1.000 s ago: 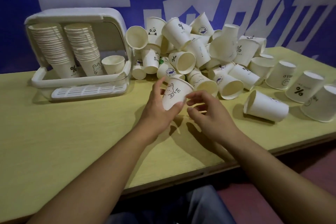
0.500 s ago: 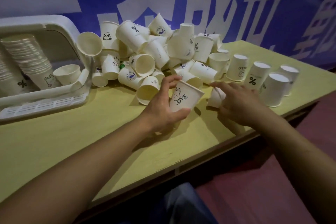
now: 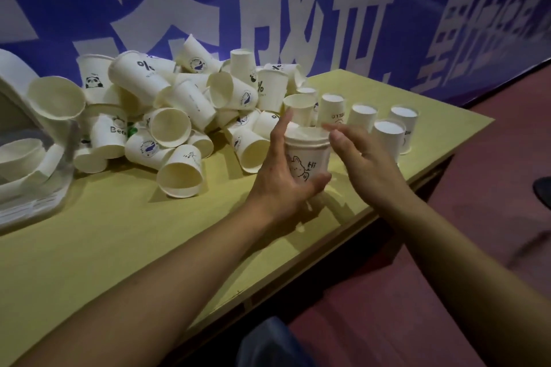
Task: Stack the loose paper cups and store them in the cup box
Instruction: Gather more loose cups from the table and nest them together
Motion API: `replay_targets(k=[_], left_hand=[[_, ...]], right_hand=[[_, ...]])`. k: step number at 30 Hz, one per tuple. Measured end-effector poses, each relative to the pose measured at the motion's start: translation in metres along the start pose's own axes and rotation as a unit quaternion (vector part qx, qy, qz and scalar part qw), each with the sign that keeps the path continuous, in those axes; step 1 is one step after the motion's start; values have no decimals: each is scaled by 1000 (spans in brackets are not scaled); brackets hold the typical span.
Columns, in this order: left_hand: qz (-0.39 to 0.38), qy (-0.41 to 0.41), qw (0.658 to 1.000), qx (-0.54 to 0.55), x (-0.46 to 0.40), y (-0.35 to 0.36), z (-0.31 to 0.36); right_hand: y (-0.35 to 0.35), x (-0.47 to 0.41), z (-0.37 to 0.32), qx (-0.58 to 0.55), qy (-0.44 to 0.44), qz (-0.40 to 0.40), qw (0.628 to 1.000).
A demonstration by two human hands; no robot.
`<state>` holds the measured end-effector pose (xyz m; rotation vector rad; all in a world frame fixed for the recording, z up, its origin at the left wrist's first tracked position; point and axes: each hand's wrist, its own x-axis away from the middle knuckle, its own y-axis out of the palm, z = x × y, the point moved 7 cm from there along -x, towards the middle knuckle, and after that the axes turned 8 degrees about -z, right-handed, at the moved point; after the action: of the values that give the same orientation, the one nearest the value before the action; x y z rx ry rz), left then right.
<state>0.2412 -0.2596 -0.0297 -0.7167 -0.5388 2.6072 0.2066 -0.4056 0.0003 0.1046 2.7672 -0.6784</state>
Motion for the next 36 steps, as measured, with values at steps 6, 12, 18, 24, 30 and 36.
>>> replay_targets(k=[6,12,18,24,30,36], left_hand=[[25,0,998,50,-18,15,-2],[36,-19,996,75,-15,20,-13],[40,-16,993,113,-1,6,-15],[-36,-15,993,112,3,16,-13],[-62,-29,993,99,3,19,-16],[-59,-34,995,77,2,20,-17]], right_hand=[[-63,-9,22,324,34,134,936],[-73,-23,72,363,154,71,916],[-74,-13,58,117,86,139,980],[-59,-16,25,-63,15,141,988],[-23,-18,21,-201,32,98,974],[-12,-24,19,-175,28,5,984]])
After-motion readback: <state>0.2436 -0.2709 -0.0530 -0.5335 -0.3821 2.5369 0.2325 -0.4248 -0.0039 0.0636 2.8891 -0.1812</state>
